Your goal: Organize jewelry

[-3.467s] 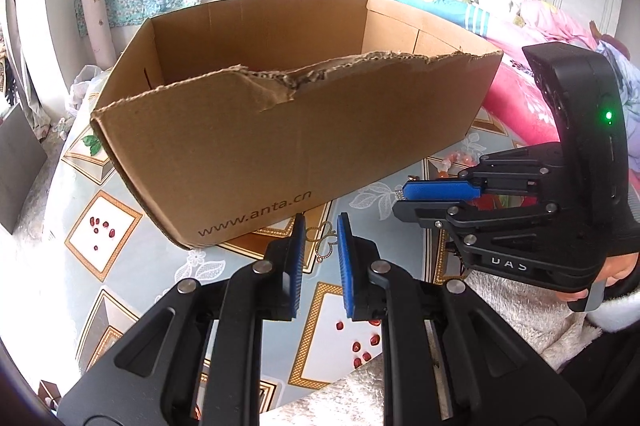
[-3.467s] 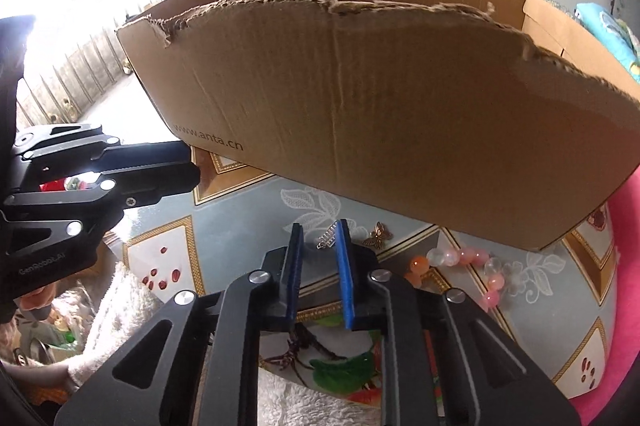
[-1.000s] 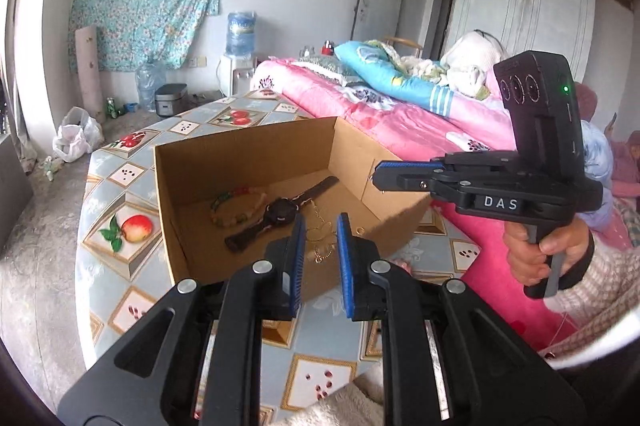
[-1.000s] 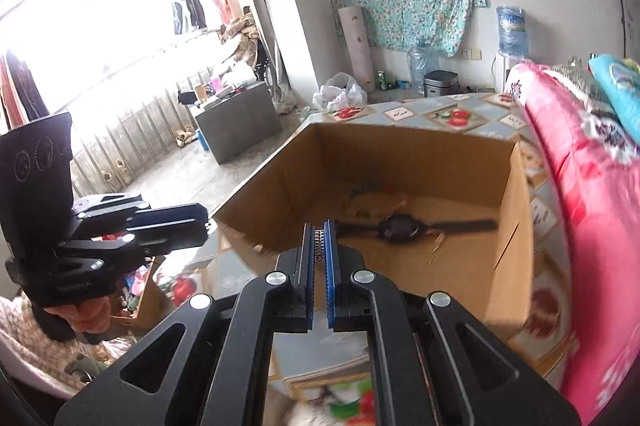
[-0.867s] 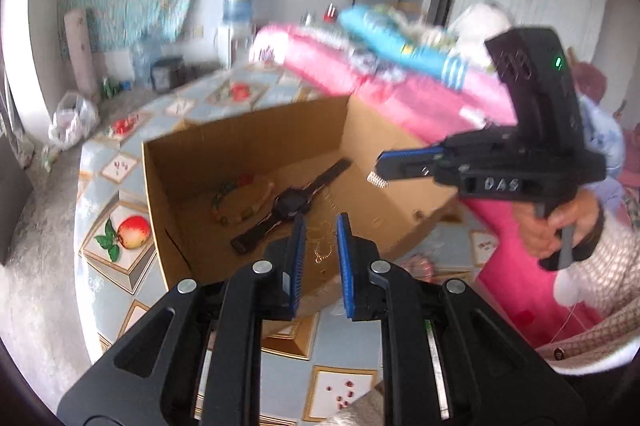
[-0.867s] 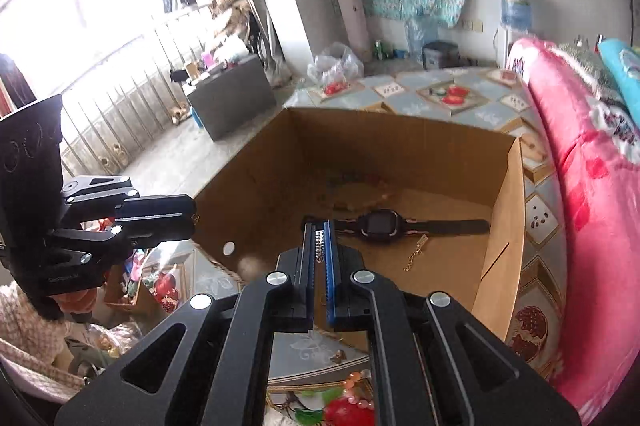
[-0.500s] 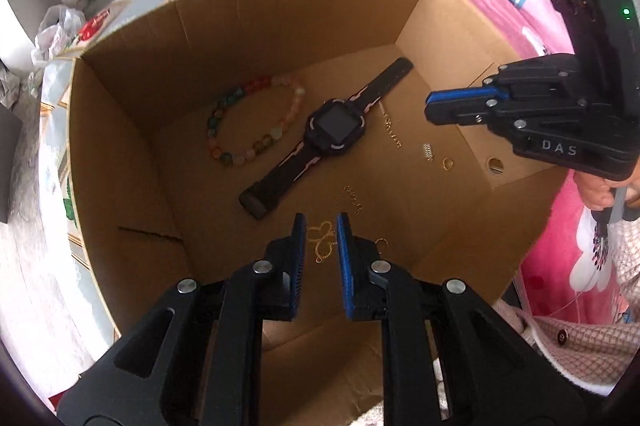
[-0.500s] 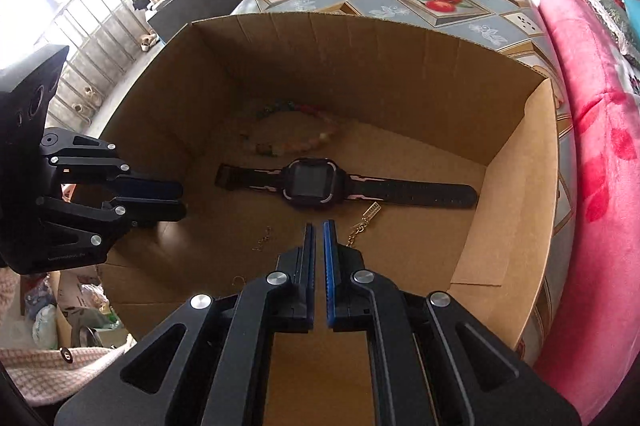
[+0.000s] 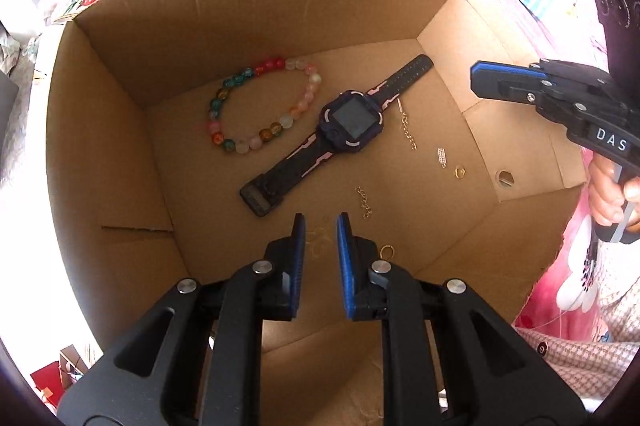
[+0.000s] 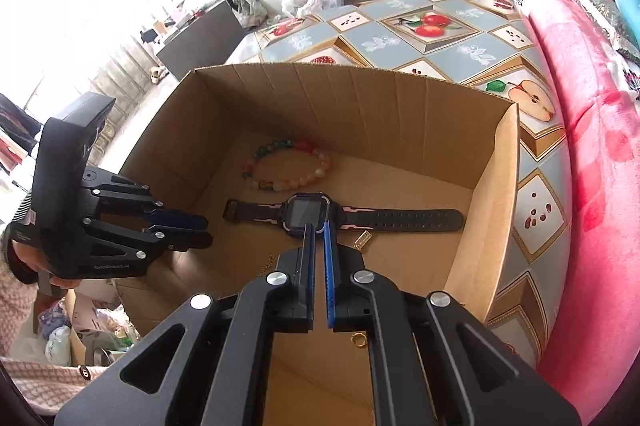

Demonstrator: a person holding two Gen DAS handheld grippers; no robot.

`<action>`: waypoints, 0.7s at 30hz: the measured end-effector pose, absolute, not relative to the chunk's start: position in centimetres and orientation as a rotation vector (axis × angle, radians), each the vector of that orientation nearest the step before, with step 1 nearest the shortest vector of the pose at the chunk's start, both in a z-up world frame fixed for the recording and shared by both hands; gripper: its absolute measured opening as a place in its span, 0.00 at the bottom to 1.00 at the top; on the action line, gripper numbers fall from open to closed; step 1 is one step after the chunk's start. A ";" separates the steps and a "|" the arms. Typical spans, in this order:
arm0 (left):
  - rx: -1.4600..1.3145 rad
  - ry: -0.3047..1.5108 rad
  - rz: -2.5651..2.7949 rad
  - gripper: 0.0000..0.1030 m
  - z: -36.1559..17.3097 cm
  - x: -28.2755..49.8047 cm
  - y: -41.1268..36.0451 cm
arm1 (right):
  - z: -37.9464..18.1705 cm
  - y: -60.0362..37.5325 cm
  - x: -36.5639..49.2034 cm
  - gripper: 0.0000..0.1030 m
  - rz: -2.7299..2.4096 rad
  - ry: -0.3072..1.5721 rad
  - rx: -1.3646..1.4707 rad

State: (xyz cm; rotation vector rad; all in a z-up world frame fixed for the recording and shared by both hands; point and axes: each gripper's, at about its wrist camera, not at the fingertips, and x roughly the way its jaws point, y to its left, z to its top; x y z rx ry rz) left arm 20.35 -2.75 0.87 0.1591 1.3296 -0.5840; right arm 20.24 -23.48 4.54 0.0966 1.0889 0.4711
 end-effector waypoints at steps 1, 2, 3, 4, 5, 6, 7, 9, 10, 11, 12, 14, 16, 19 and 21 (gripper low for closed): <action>0.158 1.325 -0.585 0.15 0.9 20.4 -2.8 | 4.5 -23.5 20.2 0.04 0.474 1.088 0.100; 0.158 1.323 -0.583 0.15 0.9 20.4 -2.8 | 4.6 -23.6 20.1 0.04 0.476 1.086 0.104; 0.157 1.321 -0.581 0.15 1.0 20.4 -2.7 | 4.6 -23.6 20.0 0.04 0.475 1.084 0.108; 0.154 1.317 -0.581 0.15 1.1 20.4 -2.6 | 4.7 -23.7 19.9 0.04 0.476 1.080 0.112; 0.152 1.314 -0.581 0.15 1.1 20.4 -2.6 | 4.8 -23.7 19.8 0.04 0.477 1.074 0.115; 0.145 1.306 -0.578 0.15 1.3 20.3 -2.5 | 5.0 -23.8 19.6 0.04 0.476 1.065 0.119; 0.140 1.294 -0.577 0.15 1.5 20.3 -2.4 | 5.2 -24.0 19.4 0.04 0.475 1.055 0.123; 0.127 1.247 -0.582 0.15 2.5 20.0 -1.9 | 5.8 -24.3 18.8 0.04 0.479 1.026 0.137; 0.124 1.226 -0.586 0.15 2.9 19.9 -1.8 | 6.3 -24.5 18.4 0.05 0.481 1.004 0.147; 0.118 1.183 -0.596 0.15 3.9 19.5 -1.6 | 6.7 -24.8 17.9 0.05 0.487 0.983 0.158; 0.116 1.149 -0.600 0.15 4.5 19.2 -1.4 | 7.1 -25.0 17.4 0.05 0.494 0.963 0.170; 0.114 1.051 -0.615 0.22 6.8 17.7 -0.9 | 8.2 -25.5 15.8 0.05 0.511 0.907 0.201; 0.118 0.946 -0.635 0.31 8.7 15.9 -0.5 | 9.3 -26.0 14.0 0.05 0.528 0.844 0.218; 0.132 0.778 -0.652 0.46 11.3 12.0 0.4 | 10.3 -26.8 10.3 0.06 0.546 0.740 0.233; 0.127 0.695 -0.664 0.58 12.3 9.3 1.3 | 10.3 -27.4 8.2 0.06 0.564 0.703 0.256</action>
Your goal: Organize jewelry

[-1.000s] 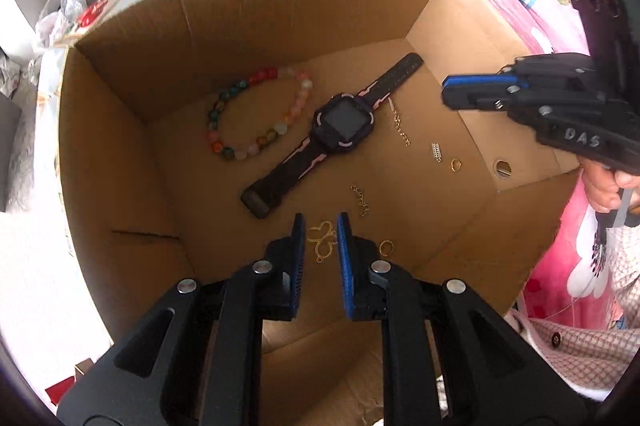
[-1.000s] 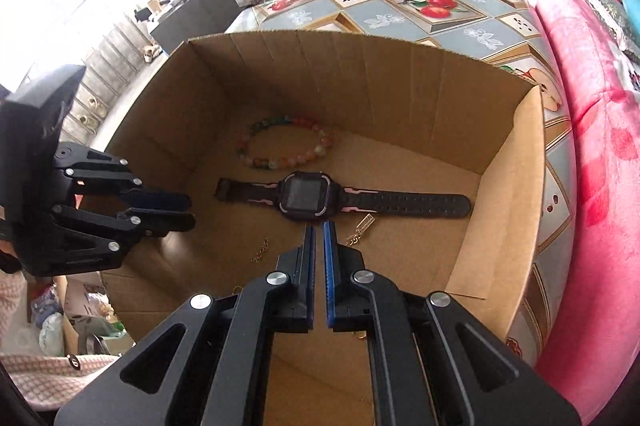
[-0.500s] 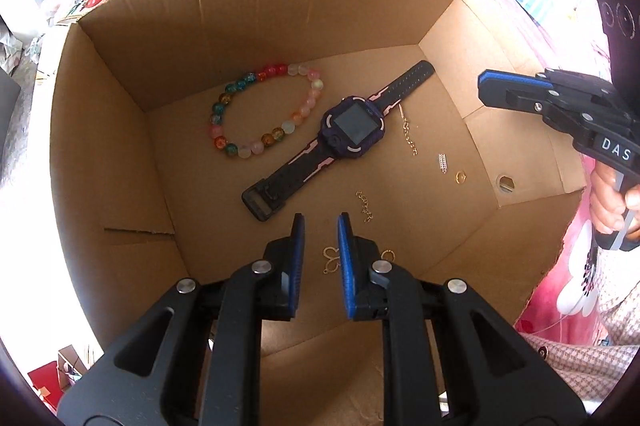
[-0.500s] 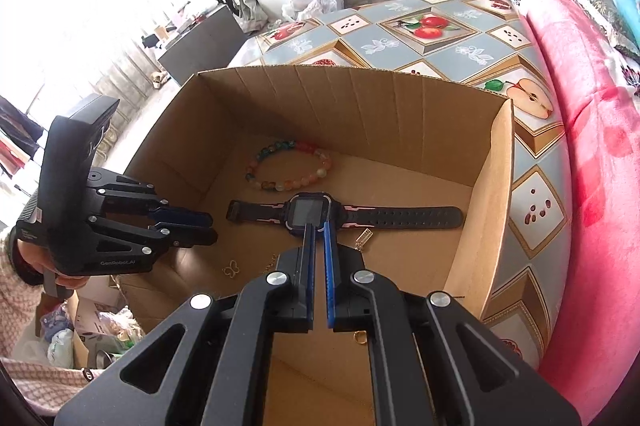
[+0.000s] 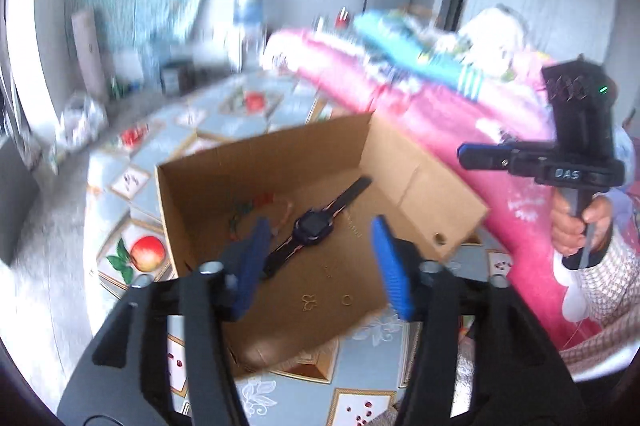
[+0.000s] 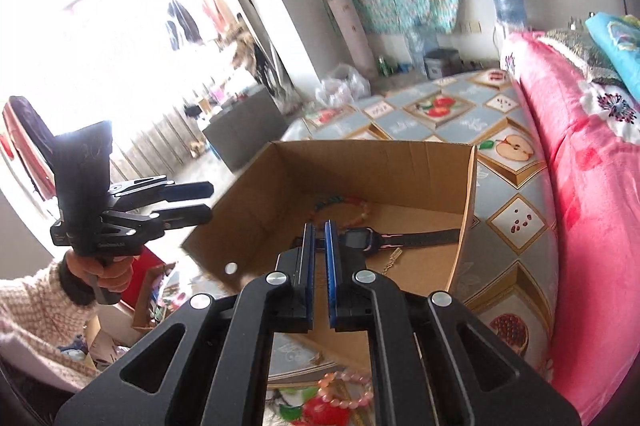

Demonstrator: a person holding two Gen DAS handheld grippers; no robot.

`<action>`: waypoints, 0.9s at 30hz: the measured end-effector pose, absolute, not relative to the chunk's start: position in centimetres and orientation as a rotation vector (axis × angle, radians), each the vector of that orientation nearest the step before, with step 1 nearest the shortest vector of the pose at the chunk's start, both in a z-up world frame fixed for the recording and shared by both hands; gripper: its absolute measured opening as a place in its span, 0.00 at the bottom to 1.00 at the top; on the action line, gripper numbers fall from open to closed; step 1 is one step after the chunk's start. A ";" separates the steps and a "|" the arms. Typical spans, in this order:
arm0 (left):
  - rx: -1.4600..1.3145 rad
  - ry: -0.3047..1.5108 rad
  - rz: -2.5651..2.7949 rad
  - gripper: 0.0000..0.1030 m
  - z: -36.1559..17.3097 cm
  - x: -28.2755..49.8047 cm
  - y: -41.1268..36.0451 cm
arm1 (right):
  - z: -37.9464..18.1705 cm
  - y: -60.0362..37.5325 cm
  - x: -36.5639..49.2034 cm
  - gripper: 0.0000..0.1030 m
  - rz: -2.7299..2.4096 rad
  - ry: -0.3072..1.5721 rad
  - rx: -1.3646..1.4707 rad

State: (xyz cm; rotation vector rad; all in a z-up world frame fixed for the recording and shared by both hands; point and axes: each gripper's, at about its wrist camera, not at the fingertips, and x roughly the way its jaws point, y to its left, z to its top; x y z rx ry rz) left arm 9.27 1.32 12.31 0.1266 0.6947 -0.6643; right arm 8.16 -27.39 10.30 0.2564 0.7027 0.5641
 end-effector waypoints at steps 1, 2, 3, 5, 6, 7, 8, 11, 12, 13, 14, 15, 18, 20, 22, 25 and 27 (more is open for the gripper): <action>0.117 0.675 -0.667 0.62 12.3 8.2 1.6 | 9.9 -27.7 7.0 0.06 0.572 0.696 0.275; 0.107 0.666 -0.672 0.67 12.2 7.5 1.8 | 9.5 -27.8 6.3 0.09 0.578 0.701 0.288; 0.094 0.664 -0.683 0.69 12.0 6.5 2.2 | 8.9 -27.9 5.5 0.12 0.578 0.715 0.300; 0.071 0.679 -0.710 0.79 11.4 4.7 2.7 | 7.5 -27.7 4.3 0.19 0.571 0.747 0.316; 0.066 0.688 -0.724 0.80 11.1 4.0 2.9 | 6.8 -27.6 3.8 0.20 0.572 0.765 0.326; 0.062 0.694 -0.730 0.81 10.7 3.4 3.1 | 5.9 -27.3 3.3 0.20 0.572 0.792 0.337; 0.057 0.701 -0.733 0.83 10.3 2.8 3.3 | 4.9 -26.9 2.8 0.20 0.577 0.815 0.348; 0.037 0.769 -0.722 0.86 8.2 1.6 3.5 | 2.4 -25.4 2.3 0.20 0.589 0.893 0.374; 0.040 0.794 -0.696 0.87 7.3 1.4 3.5 | 1.3 -24.6 2.2 0.20 0.595 0.929 0.384; 0.040 0.817 -0.661 0.87 6.2 1.3 3.4 | 0.5 -24.1 2.1 0.20 0.591 0.954 0.383; 0.044 0.844 -0.626 0.87 5.2 1.4 3.4 | -0.2 -23.4 2.0 0.20 0.582 0.979 0.375; 0.053 0.890 -0.566 0.87 3.7 1.8 3.2 | -0.8 -22.7 2.1 0.20 0.570 1.003 0.356; 0.078 1.022 -0.391 0.87 0.0 3.2 2.8 | -2.2 -21.3 2.5 0.21 0.516 1.052 0.301; 0.076 1.073 -0.321 0.87 -1.5 3.8 2.5 | -2.6 -20.9 3.0 0.25 0.481 1.067 0.281; 0.081 1.120 -0.273 0.87 -3.0 4.3 2.1 | -2.8 -20.6 3.5 0.26 0.473 1.074 0.274; 0.115 1.127 -0.211 0.87 -3.7 4.7 1.4 | -3.1 -19.8 4.0 0.26 0.461 1.090 0.252; 0.125 1.124 -0.179 0.88 -4.0 4.8 1.1 | -3.4 -19.5 4.5 0.27 0.456 1.108 0.249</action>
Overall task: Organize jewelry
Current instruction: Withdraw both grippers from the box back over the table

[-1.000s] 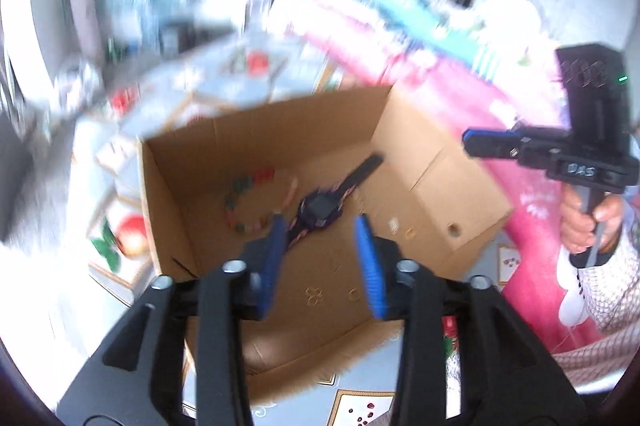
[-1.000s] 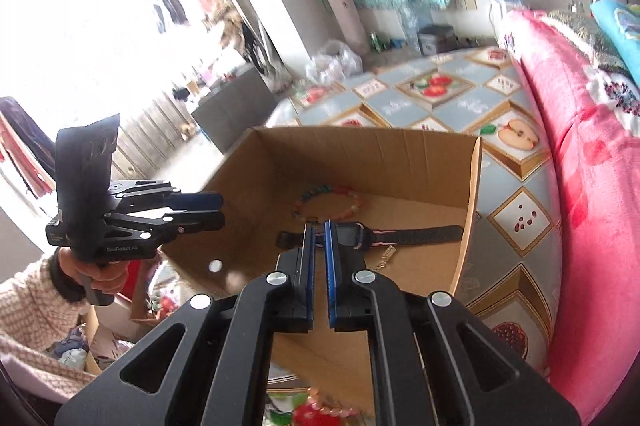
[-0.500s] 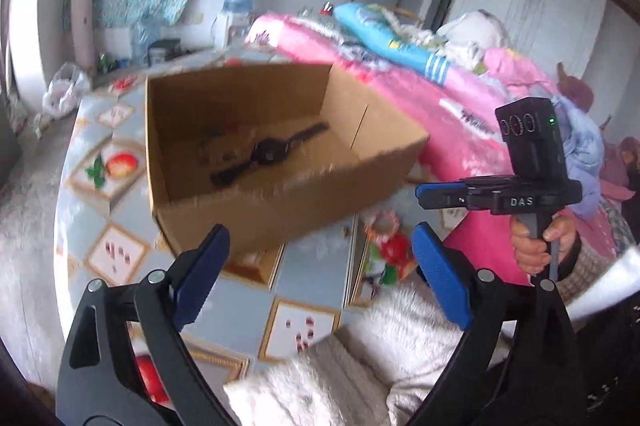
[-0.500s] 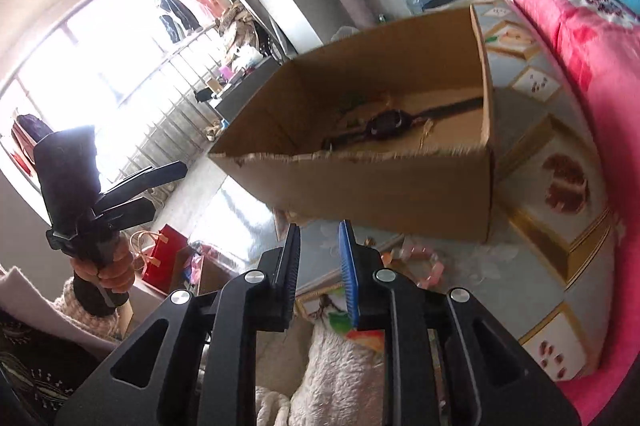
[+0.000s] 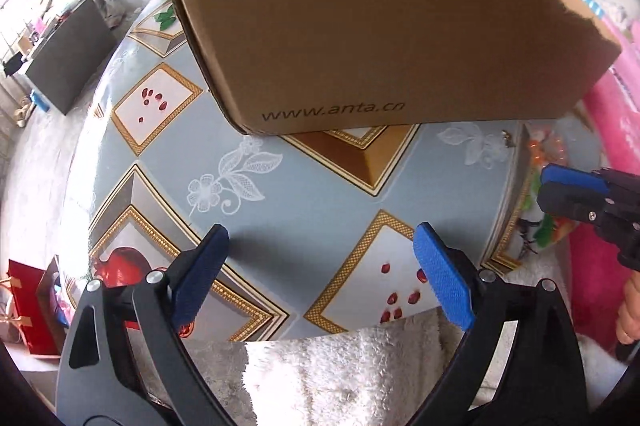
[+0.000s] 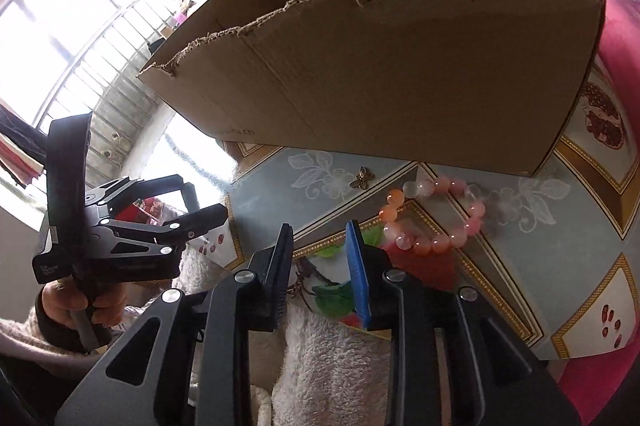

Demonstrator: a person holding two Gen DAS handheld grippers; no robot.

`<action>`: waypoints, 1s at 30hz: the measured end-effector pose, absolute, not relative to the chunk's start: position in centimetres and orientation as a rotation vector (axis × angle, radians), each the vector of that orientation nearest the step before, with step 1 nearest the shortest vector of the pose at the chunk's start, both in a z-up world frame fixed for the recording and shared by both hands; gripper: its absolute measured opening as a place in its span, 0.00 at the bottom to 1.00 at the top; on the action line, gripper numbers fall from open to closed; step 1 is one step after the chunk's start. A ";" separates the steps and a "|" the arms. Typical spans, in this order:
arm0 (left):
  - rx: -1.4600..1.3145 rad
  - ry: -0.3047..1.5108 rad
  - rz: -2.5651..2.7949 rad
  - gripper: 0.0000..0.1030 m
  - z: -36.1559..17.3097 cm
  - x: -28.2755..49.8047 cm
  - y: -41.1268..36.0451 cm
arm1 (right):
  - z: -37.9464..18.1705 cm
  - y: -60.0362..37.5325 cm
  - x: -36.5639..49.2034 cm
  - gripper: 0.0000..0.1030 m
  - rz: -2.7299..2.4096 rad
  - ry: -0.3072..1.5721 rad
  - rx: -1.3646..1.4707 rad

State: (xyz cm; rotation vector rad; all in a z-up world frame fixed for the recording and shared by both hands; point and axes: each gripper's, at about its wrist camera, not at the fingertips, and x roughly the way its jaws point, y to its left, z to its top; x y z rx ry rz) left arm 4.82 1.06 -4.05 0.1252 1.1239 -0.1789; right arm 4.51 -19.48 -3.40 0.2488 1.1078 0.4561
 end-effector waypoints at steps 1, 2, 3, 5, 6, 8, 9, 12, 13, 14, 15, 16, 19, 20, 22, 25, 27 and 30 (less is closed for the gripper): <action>0.125 1.119 -0.169 0.89 -4.1 4.9 0.9 | -3.5 -19.4 4.7 0.27 0.449 1.117 0.248; 0.122 1.119 -0.163 0.90 -4.2 5.1 0.6 | -3.7 -19.3 4.9 0.27 0.438 1.125 0.248; 0.115 1.118 -0.156 0.90 -4.2 5.2 0.5 | -3.7 -19.4 5.1 0.27 0.435 1.128 0.254; 0.105 1.116 -0.141 0.92 -4.3 5.4 0.4 | -3.7 -19.5 5.5 0.27 0.420 1.125 0.265; 0.103 1.112 -0.134 0.92 -4.3 5.4 0.3 | -3.6 -19.5 5.7 0.27 0.407 1.122 0.261; 0.099 1.108 -0.127 0.92 -4.3 5.4 0.1 | -3.5 -20.2 5.6 0.27 0.379 1.116 0.255; 0.097 1.106 -0.124 0.92 -4.3 5.4 0.0 | -3.4 -20.4 5.4 0.27 0.370 1.113 0.260; 0.094 1.104 -0.122 0.92 -4.4 5.4 -0.3 | -3.4 -21.1 5.5 0.27 0.348 1.105 0.272; 0.095 1.102 -0.122 0.92 -4.4 5.0 0.4 | -3.3 -21.3 5.5 0.27 0.340 1.104 0.274; 0.094 1.100 -0.120 0.92 -4.5 4.9 0.3 | -3.3 -21.4 5.5 0.27 0.338 1.103 0.275; 0.092 1.097 -0.119 0.92 -4.5 4.9 0.3 | -3.4 -21.5 5.5 0.27 0.338 1.102 0.272; 0.091 1.095 -0.117 0.92 -4.5 4.7 0.3 | -3.3 -21.4 5.5 0.27 0.337 1.098 0.262; 0.089 1.092 -0.115 0.92 -4.2 4.2 0.5 | -3.1 -20.7 5.2 0.27 0.366 1.084 0.238; 0.088 1.091 -0.114 0.92 -4.3 4.0 0.5 | -3.0 -20.3 5.1 0.27 0.379 1.075 0.226; 0.086 1.089 -0.112 0.92 -4.3 3.9 0.6 | -2.8 -19.7 4.9 0.27 0.394 1.059 0.192; 0.084 1.087 -0.111 0.92 -4.4 3.8 0.7 | -2.4 -19.0 4.8 0.27 0.395 1.036 0.126; 0.084 1.087 -0.111 0.92 -4.4 3.8 0.7 | -2.4 -18.7 5.0 0.27 0.386 1.023 0.092; 0.084 1.090 -0.111 0.92 -4.4 3.8 0.7 | -2.4 -18.2 5.6 0.27 0.370 1.010 0.052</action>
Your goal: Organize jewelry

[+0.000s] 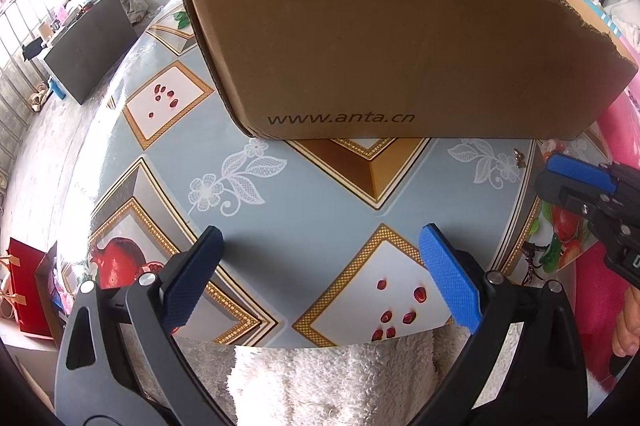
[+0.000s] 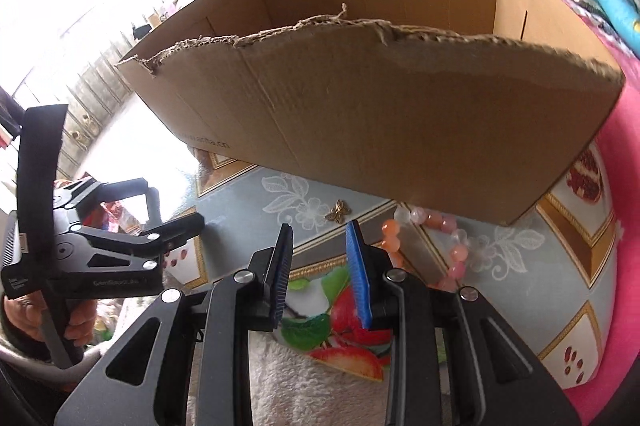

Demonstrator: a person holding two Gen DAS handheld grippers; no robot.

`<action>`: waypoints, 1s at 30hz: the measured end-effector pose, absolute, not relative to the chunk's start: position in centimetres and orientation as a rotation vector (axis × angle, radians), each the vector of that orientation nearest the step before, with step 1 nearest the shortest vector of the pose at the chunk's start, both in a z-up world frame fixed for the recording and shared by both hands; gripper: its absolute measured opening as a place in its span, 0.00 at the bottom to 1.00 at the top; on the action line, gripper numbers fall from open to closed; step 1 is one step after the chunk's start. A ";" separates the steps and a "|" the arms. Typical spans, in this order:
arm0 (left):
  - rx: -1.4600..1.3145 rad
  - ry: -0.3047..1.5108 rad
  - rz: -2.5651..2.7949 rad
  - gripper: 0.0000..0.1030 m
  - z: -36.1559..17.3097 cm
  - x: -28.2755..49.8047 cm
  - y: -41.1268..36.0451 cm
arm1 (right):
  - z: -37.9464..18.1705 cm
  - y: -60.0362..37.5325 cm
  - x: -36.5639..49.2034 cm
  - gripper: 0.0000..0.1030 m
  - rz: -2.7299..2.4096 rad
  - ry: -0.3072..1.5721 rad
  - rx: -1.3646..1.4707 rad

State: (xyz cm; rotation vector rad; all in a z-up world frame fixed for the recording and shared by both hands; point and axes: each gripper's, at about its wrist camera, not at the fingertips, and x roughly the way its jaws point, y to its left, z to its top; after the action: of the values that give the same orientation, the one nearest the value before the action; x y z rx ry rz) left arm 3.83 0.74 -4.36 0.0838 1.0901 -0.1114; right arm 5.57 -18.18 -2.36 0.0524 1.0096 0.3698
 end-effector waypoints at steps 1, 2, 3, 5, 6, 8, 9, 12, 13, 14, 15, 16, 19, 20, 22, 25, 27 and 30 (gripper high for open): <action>0.083 1.090 -0.111 0.92 -4.3 3.9 0.7 | -2.3 -18.0 5.8 0.27 0.369 1.001 0.041; 0.083 1.090 -0.111 0.92 -4.3 3.9 0.7 | -2.2 -17.8 6.0 0.27 0.371 0.993 0.030; 0.083 1.089 -0.111 0.92 -4.3 3.9 0.7 | -2.2 -17.8 6.2 0.27 0.371 0.989 0.020; 0.083 1.086 -0.111 0.92 -4.3 3.9 0.7 | -2.4 -17.4 6.7 0.27 0.367 0.991 -0.004; 0.082 1.084 -0.110 0.92 -4.3 3.9 0.7 | -2.6 -17.3 6.9 0.27 0.366 0.992 -0.013; 0.082 1.083 -0.110 0.92 -4.3 3.9 0.8 | -2.8 -17.1 7.3 0.25 0.369 0.990 -0.025; 0.083 1.084 -0.110 0.92 -4.3 3.9 0.8 | -2.9 -17.0 7.4 0.24 0.371 0.992 -0.028; 0.082 1.084 -0.110 0.92 -4.3 3.9 0.8 | -3.2 -16.5 7.4 0.16 0.373 0.996 -0.051; 0.083 1.085 -0.110 0.92 -4.3 3.9 0.8 | -3.2 -16.3 7.4 0.14 0.368 0.996 -0.066; 0.083 1.085 -0.111 0.92 -4.3 3.9 0.7 | -3.1 -16.2 7.3 0.12 0.363 0.996 -0.075; 0.083 1.086 -0.111 0.92 -4.3 3.9 0.7 | -3.1 -16.2 7.3 0.12 0.360 0.997 -0.075; 0.082 1.086 -0.111 0.92 -4.3 3.9 0.7 | -3.2 -16.2 7.3 0.11 0.360 1.000 -0.070; 0.083 1.084 -0.111 0.92 -4.3 3.9 0.7 | -3.2 -16.4 7.2 0.10 0.363 1.005 -0.057; 0.083 1.085 -0.111 0.92 -4.3 3.9 0.7 | -3.2 -16.3 7.1 0.10 0.365 1.006 -0.055; 0.083 1.086 -0.111 0.92 -4.3 3.9 0.7 | -3.2 -16.2 6.9 0.10 0.372 1.006 -0.052; 0.083 1.085 -0.111 0.92 -4.4 3.9 0.8 | -3.2 -16.0 6.4 0.10 0.389 1.011 -0.037; 0.082 1.085 -0.110 0.92 -4.4 3.9 0.8 | -3.4 -15.9 6.3 0.10 0.407 1.018 -0.025; 0.082 1.084 -0.110 0.92 -4.5 3.9 0.9 | -3.5 -15.3 6.1 0.10 0.432 1.026 -0.016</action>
State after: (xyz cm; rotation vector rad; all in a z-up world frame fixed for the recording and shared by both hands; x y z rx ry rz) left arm 3.91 0.86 -4.45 0.0820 1.0845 -0.1102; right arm 6.11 -15.29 -3.53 -0.0163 1.0255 0.4323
